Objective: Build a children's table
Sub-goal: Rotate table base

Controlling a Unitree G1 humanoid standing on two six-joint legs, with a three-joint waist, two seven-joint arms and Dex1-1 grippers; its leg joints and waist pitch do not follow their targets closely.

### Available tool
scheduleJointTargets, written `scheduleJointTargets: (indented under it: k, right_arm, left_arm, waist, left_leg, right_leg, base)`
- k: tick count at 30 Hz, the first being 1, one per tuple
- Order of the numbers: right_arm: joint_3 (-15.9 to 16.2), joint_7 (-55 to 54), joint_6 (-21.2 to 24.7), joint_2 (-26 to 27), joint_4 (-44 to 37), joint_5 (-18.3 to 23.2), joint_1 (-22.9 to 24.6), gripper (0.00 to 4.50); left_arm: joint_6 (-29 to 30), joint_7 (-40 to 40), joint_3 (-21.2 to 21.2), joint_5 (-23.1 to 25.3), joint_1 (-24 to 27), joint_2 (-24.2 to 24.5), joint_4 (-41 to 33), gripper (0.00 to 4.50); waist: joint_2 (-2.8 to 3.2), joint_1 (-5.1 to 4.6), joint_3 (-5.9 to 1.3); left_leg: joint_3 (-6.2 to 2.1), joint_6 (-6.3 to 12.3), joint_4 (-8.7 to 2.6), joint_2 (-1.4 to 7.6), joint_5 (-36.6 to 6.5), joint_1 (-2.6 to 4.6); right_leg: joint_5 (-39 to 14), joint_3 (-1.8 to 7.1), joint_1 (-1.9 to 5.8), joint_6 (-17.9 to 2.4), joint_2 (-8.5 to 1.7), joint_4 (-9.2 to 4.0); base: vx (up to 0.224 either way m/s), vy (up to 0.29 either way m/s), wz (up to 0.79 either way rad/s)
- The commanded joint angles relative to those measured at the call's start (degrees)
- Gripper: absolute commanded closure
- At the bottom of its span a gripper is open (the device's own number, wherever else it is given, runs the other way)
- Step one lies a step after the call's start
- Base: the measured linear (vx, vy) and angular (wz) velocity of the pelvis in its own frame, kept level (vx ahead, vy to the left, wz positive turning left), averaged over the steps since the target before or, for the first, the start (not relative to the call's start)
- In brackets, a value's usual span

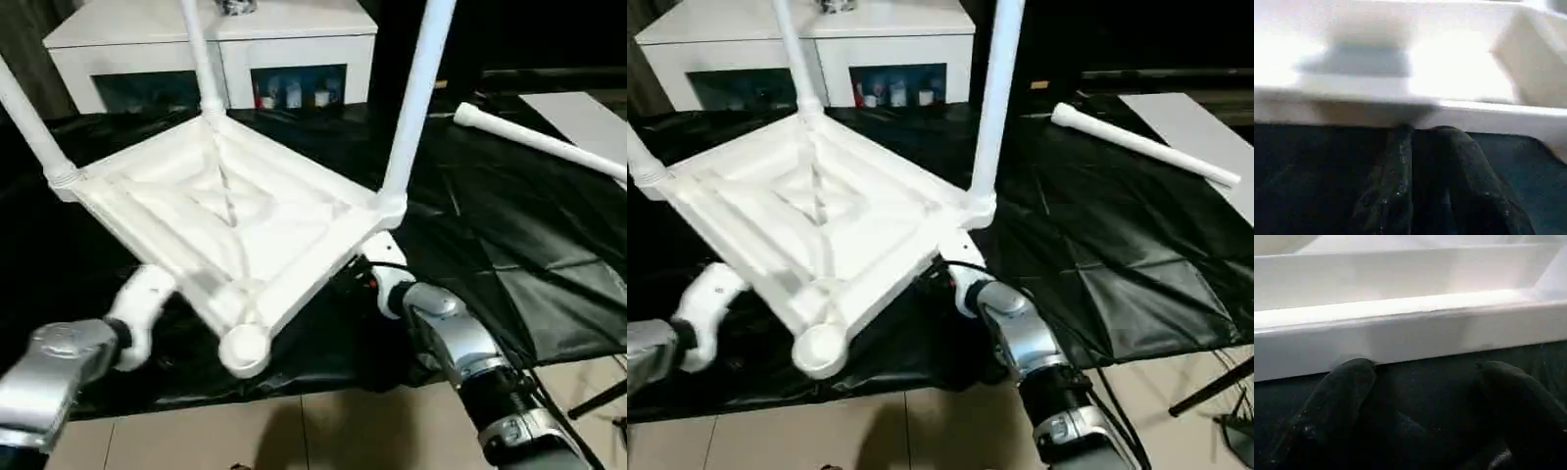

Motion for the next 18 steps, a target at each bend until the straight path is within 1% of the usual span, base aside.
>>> scheduleJointTargets:
  k: [1, 2, 3, 4, 5, 6, 7, 8, 9, 10, 11, 12, 13, 14, 15, 16, 17, 18]
  right_arm:
    - [1.28, 1.42, -2.21, 1.32, 1.5, 0.39, -1.83, 0.44]
    - [1.28, 1.42, -2.21, 1.32, 1.5, 0.39, -1.83, 0.44]
    - [1.28, 1.42, -2.21, 1.32, 1.5, 0.39, -1.83, 0.44]
    - [1.42, 1.6, -3.62, 1.8, 2.83, 0.17, -2.43, 0.44]
    - [1.28, 1.48, -4.13, 2.05, 2.77, 0.17, -2.75, 0.44]
    - [1.11, 1.33, -4.12, 2.07, 2.25, 0.26, -2.78, 0.44]
    - [0.94, 1.26, -4.35, 2.09, 2.19, 0.31, -2.88, 0.44]
    - [0.64, 1.11, -4.41, 1.96, 1.6, 0.45, -2.79, 0.44]
    - [0.34, 0.87, -4.46, 1.77, 1.03, 0.53, -2.65, 0.44]
    - [0.15, 0.73, -4.49, 1.64, 0.69, 0.56, -2.56, 0.44]
    - [-0.22, 0.28, -4.29, 1.32, -0.2, 0.59, -2.22, 0.44]
    - [-0.48, 0.01, -4.36, 1.15, -0.52, 0.57, -2.07, 0.44]
    - [-0.48, 0.01, -4.36, 1.15, -0.52, 0.57, -2.07, 0.44]
    - [-1.2, -0.64, -4.21, 0.52, -2.09, 0.44, -1.35, 0.44]
    - [-1.57, -0.83, -3.92, 0.09, -3.37, 0.4, -0.77, 0.44]
    - [-1.95, -0.99, -3.57, -0.39, -4.83, 0.39, -0.13, 0.44]
    - [-2.49, -1.22, -2.96, -1.0, -7.07, 0.46, 0.76, 0.44]
    - [-2.75, -1.37, -2.68, -1.2, -7.88, 0.52, 1.06, 0.44]
  left_arm:
    - [0.41, -0.74, -1.83, -1.26, -2.0, -2.3, -2.65, 3.35]
    - [0.41, -0.74, -1.83, -1.26, -2.0, -2.3, -2.65, 3.35]
    - [0.41, -0.74, -1.83, -1.26, -2.0, -2.3, -2.65, 3.35]
    - [-0.62, 0.28, -3.35, -0.39, -4.3, -5.35, -2.25, 3.35]
    - [-2.9, 2.21, -4.63, 1.59, -6.51, -7.66, 0.37, 3.35]
    - [-4.53, 3.84, -5.0, 2.94, -7.87, -8.99, 2.53, 3.35]
    - [-5.36, 4.95, -5.28, 3.62, -8.66, -9.65, 3.67, 3.35]
    - [-6.97, 7.04, -5.21, 4.44, -9.96, -10.94, 5.63, 3.35]
    - [-8.02, 8.98, -5.09, 4.86, -11.21, -12.06, 7.47, 3.35]
    - [-8.54, 10.13, -4.99, 4.99, -11.93, -12.69, 8.51, 3.35]
    - [-10.09, 12.39, -4.73, 5.78, -13.29, -13.74, 10.94, 3.35]
    - [-10.96, 13.73, -4.54, 6.37, -14.1, -14.38, 12.4, 3.35]
    - [-10.96, 13.73, -4.54, 6.37, -14.1, -14.38, 12.4, 3.35]
    - [-12.53, 16.55, -4.18, 7.95, -16.36, -15.53, 16.63, 3.35]
    - [-13.53, 17.92, -3.97, 8.88, -17.54, -15.96, 18.96, 3.35]
    - [-14.54, 19.27, -3.74, 9.72, -18.68, -16.33, 21.2, 3.35]
    - [-15.72, 20.67, -3.44, 10.47, -19.71, -16.45, 23.17, 3.35]
    - [-15.91, 21.0, -3.36, 10.62, -19.86, -16.38, 23.36, 3.35]
  waist:
    - [0.99, -0.34, -3.31]
    - [0.95, -0.34, -3.29]
    - [0.94, -0.38, -3.32]
    - [1.15, -0.44, -3.33]
    - [1.05, -0.55, -3.21]
    - [1.13, -0.41, -3.3]
    - [1.08, -0.33, -3.41]
    - [1.39, -0.44, -3.5]
    - [1.19, -0.63, -3.39]
    - [1.01, -0.68, -3.49]
    - [1.22, -0.63, -3.7]
    - [1.12, -0.74, -3.55]
    - [1.0, -0.71, -3.82]
    - [1.46, -0.8, -3.79]
    - [1.19, -0.78, -3.87]
    - [1.51, -0.76, -3.9]
    - [1.4, -0.62, -3.92]
    - [1.24, -0.66, -3.84]
  left_leg:
    - [0.06, -1.25, -4.49, 0.8, -16.65, 1.24]
    - [0.07, -1.34, -4.43, 0.76, -16.77, 1.31]
    - [0.02, -1.36, -4.42, 0.71, -16.67, 1.19]
    - [-0.03, -1.43, -4.47, 0.75, -16.64, 1.14]
    - [0.14, -1.32, -4.41, 0.78, -17.49, 1.4]
    - [0.12, -1.37, -4.2, 0.71, -17.49, 1.5]
    - [0.09, -1.28, -4.18, 0.69, -17.18, 1.4]
    - [-0.22, -1.32, -4.29, 0.68, -15.8, 0.83]
    - [-0.11, -1.24, -4.3, 0.6, -15.93, 0.83]
    - [-0.08, -1.18, -4.12, 0.54, -15.93, 0.98]
    - [-0.13, -1.01, -4.0, 0.63, -15.16, 1.07]
    - [-0.11, -0.77, -4.04, 0.5, -14.94, 0.83]
    - [-0.14, -0.67, -3.86, 0.56, -14.14, 0.96]
    - [-0.26, -0.64, -3.89, 0.51, -13.56, 0.71]
    - [-0.1, -0.48, -3.68, 0.46, -13.38, 0.99]
    - [-0.15, -0.41, -3.66, 0.43, -12.94, 1.03]
    - [-0.07, -0.13, -3.51, 0.39, -12.62, 0.98]
    - [-0.1, 0.0, -3.59, 0.37, -12.39, 0.81]
  right_leg:
    - [-7.39, 1.52, 2.42, -12.3, -1.44, -3.58]
    - [-7.64, 1.52, 2.39, -12.28, -1.4, -3.67]
    - [-7.78, 1.54, 2.53, -12.3, -1.44, -3.62]
    - [-7.66, 1.52, 2.57, -12.26, -1.45, -3.57]
    - [-7.98, 1.53, 2.32, -12.34, -1.26, -3.94]
    - [-8.0, 1.52, 2.34, -12.36, -1.33, -3.92]
    - [-7.96, 1.59, 2.54, -12.16, -1.49, -3.85]
    - [-6.92, 1.44, 3.06, -11.96, -1.65, -3.51]
    - [-6.9, 1.37, 2.94, -11.69, -1.41, -3.76]
    - [-6.57, 1.39, 2.9, -11.6, -1.37, -3.78]
    - [-5.44, 1.41, 3.02, -11.91, -1.54, -3.59]
    - [-5.49, 1.35, 3.04, -11.86, -1.41, -3.69]
    - [-4.79, 1.34, 3.17, -11.93, -1.5, -3.53]
    - [-4.14, 1.29, 3.33, -12.03, -1.53, -3.39]
    - [-3.52, 1.27, 3.15, -11.86, -1.33, -3.55]
    - [-2.96, 1.26, 3.2, -11.9, -1.34, -3.47]
    - [-2.26, 1.29, 3.31, -11.73, -1.29, -3.53]
    - [-2.2, 1.28, 3.45, -11.57, -1.28, -3.55]
  base:
    - [0.0, 0.0, 0.0]
    - [0.0, 0.0, 0.0]
    - [0.0, 0.0, 0.0]
    - [0.0, 0.0, 0.0]
    - [0.0, 0.0, 0.0]
    - [0.0, 0.0, 0.0]
    - [0.0, 0.0, 0.0]
    - [0.0, 0.0, 0.0]
    - [0.0, 0.0, 0.0]
    - [0.0, 0.0, 0.0]
    - [0.0, 0.0, 0.0]
    - [0.0, 0.0, 0.0]
    - [0.0, 0.0, 0.0]
    - [0.0, 0.0, 0.0]
    - [0.0, 0.0, 0.0]
    - [0.0, 0.0, 0.0]
    - [0.0, 0.0, 0.0]
    - [0.0, 0.0, 0.0]
